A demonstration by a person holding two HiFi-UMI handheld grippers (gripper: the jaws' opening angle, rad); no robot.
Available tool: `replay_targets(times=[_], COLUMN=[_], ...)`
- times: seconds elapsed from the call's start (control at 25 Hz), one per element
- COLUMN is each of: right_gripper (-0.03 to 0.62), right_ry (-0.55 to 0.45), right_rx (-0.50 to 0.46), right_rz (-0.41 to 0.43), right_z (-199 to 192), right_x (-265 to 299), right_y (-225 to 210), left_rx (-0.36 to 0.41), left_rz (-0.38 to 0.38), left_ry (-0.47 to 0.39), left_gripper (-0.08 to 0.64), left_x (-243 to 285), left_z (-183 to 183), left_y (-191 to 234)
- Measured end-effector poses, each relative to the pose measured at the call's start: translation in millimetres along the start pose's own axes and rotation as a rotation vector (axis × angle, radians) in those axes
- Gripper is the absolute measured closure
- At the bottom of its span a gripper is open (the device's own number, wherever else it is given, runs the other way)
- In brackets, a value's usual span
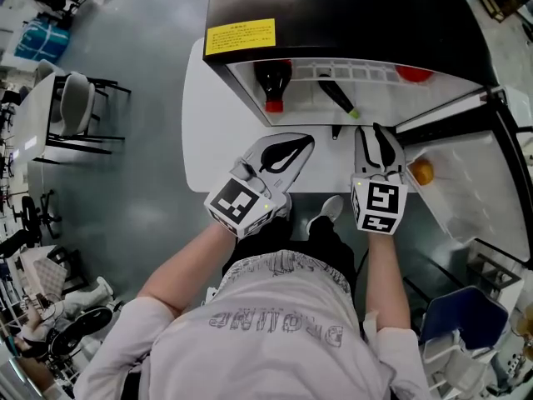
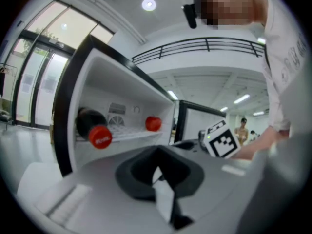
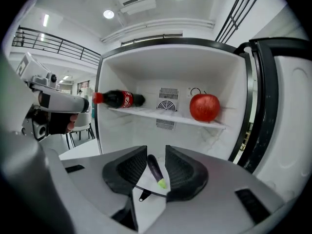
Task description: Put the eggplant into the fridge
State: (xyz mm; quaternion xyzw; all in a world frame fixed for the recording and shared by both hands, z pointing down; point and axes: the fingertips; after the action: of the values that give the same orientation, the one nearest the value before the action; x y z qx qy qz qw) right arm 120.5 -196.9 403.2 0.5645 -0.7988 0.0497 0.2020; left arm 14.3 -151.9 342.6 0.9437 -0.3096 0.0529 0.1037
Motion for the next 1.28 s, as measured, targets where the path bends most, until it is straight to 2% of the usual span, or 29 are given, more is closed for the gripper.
replay_targets(times=[0.52,1.28], right_gripper=[0.511,0.555], right_ry=[-0.099,-0.134], right_rx=[-0.005,-0.005], right_rz=[0.056,0.047], right_z=[44.5,60.4], right_x=[-40.2,-63.9], right_y=[23.3,34.6], left_rx=[0.011,0.011], left_rz=[-0.008,-0.017], left_ry=[-0.02,-0.051], left_gripper=[0.552,0.552], left_x=[-10.2,-23.7], left_z=[9.8,21.0], left_y=[-8.1,-4.6])
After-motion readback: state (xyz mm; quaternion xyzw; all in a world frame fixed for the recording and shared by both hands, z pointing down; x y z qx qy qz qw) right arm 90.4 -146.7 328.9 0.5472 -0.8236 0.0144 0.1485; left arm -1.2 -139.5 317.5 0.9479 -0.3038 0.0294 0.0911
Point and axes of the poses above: the fingertips, and each gripper's own axes: x forward along the fingers, y to its left, z out of its top, and after that the axes turned 2 degrees about -x, right-handed
